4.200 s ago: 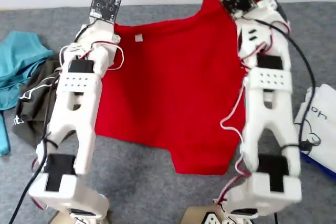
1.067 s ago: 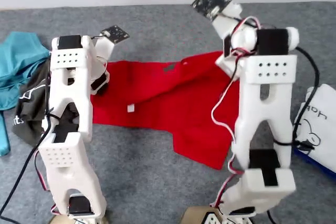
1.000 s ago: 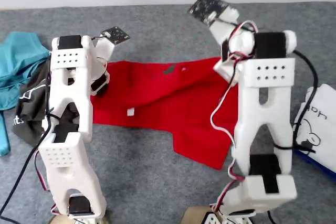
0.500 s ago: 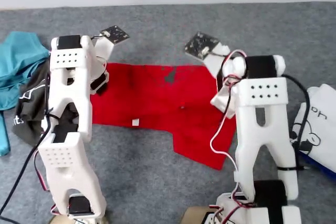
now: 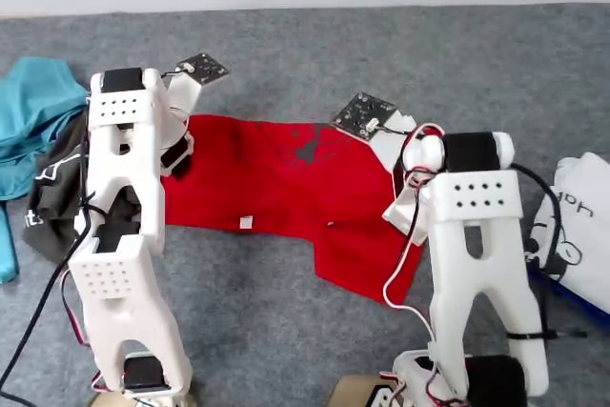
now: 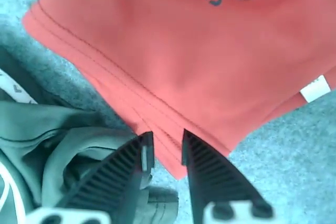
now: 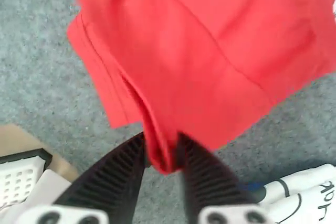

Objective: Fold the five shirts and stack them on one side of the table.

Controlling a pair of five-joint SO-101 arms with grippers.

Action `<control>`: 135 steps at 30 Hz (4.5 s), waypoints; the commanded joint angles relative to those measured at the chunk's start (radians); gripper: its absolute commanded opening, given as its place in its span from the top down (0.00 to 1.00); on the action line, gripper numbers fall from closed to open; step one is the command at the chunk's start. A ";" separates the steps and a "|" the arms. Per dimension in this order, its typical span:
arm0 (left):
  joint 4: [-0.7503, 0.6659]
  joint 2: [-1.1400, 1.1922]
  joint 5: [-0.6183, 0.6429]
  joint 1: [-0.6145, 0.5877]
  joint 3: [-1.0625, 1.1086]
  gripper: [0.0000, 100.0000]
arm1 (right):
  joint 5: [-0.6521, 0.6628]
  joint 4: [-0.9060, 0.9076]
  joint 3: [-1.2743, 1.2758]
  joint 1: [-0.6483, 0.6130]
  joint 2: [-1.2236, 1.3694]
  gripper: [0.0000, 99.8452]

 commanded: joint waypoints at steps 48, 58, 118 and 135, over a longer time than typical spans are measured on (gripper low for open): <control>0.069 0.104 -0.137 0.081 0.111 0.92 | -0.219 0.116 -0.167 0.723 -0.191 0.80; 0.041 0.117 -0.144 0.071 0.111 0.92 | -0.219 0.117 -0.170 0.723 -0.191 0.80; 0.086 0.078 -0.183 -0.094 0.124 0.97 | -0.215 0.110 -0.170 0.717 -0.191 0.80; 0.086 -0.149 -0.176 -0.044 0.128 0.86 | -0.215 0.110 -0.170 0.717 -0.191 0.80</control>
